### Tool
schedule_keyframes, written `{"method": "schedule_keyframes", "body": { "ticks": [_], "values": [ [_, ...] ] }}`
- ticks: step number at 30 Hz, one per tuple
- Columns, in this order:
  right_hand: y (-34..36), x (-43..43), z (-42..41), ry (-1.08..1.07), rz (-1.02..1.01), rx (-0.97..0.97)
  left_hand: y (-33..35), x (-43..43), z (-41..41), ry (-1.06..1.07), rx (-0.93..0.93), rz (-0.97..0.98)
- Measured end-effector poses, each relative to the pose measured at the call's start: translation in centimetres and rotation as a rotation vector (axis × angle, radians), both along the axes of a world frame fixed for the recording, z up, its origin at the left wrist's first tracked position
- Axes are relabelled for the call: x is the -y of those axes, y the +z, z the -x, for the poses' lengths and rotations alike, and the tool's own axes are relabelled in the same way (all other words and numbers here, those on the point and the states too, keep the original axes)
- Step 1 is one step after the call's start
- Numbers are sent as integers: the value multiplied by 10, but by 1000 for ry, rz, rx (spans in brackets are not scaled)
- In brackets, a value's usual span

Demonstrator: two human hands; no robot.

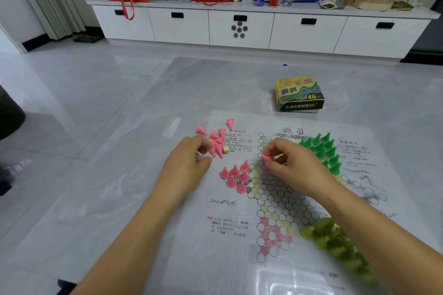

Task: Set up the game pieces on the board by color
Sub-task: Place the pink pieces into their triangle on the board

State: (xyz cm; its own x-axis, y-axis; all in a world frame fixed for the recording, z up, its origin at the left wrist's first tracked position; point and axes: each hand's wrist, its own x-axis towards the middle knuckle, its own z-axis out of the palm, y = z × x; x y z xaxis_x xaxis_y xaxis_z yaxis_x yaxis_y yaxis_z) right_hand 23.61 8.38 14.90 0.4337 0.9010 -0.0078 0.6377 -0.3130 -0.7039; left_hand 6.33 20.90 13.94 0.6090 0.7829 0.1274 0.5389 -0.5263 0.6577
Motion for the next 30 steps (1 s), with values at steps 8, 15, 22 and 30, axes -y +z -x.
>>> {"method": "schedule_keyframes", "body": {
  "ticks": [8, 15, 22, 30],
  "values": [
    [-6, -8, 3, 49, 28, 233, -2, 4, -1, -35, -152, -6],
    [-9, -14, 4, 47, 12, 276, -2, 5, 0, -42, -171, -9],
    [-6, -16, 3, 88, 65, 205, -3, 4, 0, -39, -177, -18],
    [-3, -21, 2, 106, 97, 185, -5, 3, 0, -47, -166, -37]
  ]
}}
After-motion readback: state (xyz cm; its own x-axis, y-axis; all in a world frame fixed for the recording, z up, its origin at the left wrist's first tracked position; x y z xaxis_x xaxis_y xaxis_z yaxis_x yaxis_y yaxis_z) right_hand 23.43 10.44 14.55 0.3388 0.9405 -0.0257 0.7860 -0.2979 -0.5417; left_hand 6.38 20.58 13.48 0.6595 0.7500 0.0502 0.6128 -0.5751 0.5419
